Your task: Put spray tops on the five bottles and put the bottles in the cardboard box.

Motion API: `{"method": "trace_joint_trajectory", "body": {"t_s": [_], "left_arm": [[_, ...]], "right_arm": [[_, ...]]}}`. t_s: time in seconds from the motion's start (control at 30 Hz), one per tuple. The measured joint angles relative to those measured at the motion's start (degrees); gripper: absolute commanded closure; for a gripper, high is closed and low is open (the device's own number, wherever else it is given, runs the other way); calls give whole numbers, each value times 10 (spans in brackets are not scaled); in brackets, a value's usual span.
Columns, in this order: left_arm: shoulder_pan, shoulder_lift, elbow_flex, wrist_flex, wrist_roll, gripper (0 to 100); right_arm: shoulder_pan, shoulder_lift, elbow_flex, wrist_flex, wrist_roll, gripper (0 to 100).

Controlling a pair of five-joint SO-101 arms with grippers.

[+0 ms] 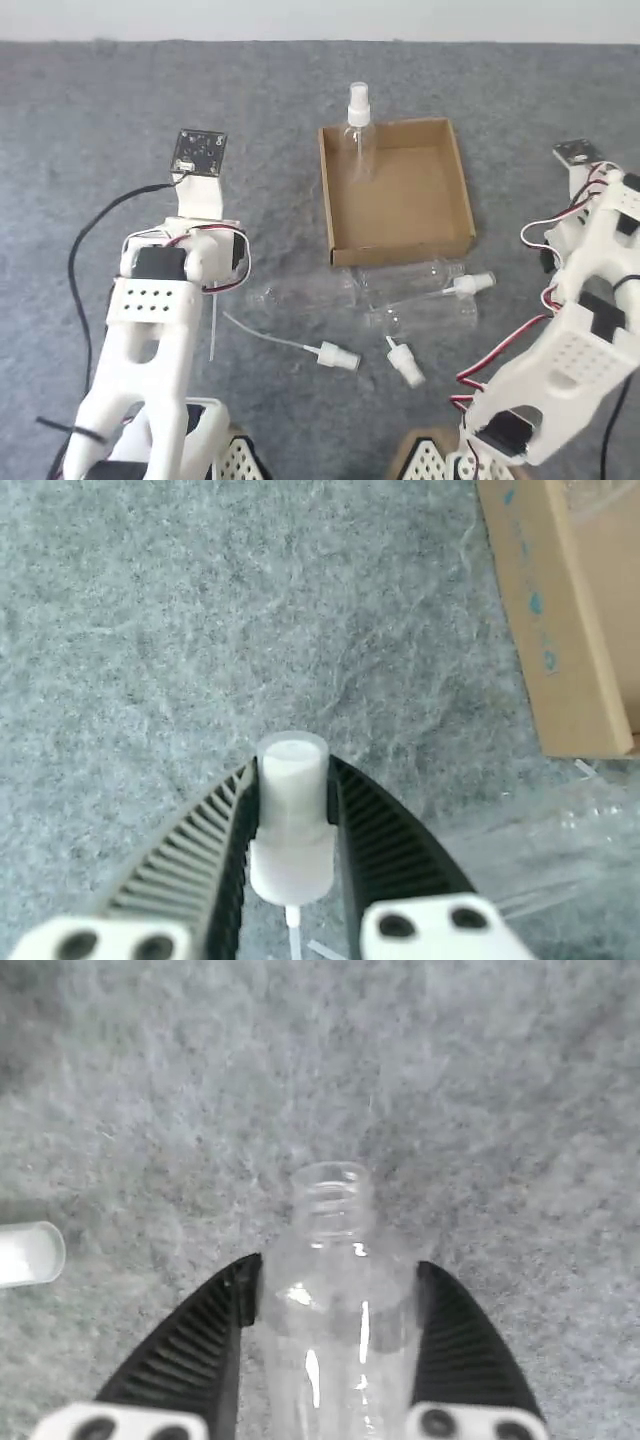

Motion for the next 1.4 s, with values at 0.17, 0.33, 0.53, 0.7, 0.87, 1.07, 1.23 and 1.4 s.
{"method": "trace_joint_trajectory", "body": {"t_s": [0.17,0.33,0.53,0.7,0.87,1.07,1.23,1.4], "left_arm": [[0,0,0,0,0,974],[0,0,0,0,0,974],[0,-10,-30,4,-1,976],[0,-76,-108,60,-3,976],[0,-146,-229,133,-3,977],[0,-156,-432,214,-1,977],[0,-148,-582,231,43,977],[0,-129,-634,231,84,977]], "right_arm": [[8,0,-7,1,0,993],[12,-50,-7,25,0,992],[-11,-197,-7,83,-16,992],[-77,-324,-5,98,-77,992],[-215,-460,62,100,-147,992],[-465,-613,174,67,-236,992],[-637,-680,312,-53,-288,992],[-738,-695,464,-224,-335,992]]}}
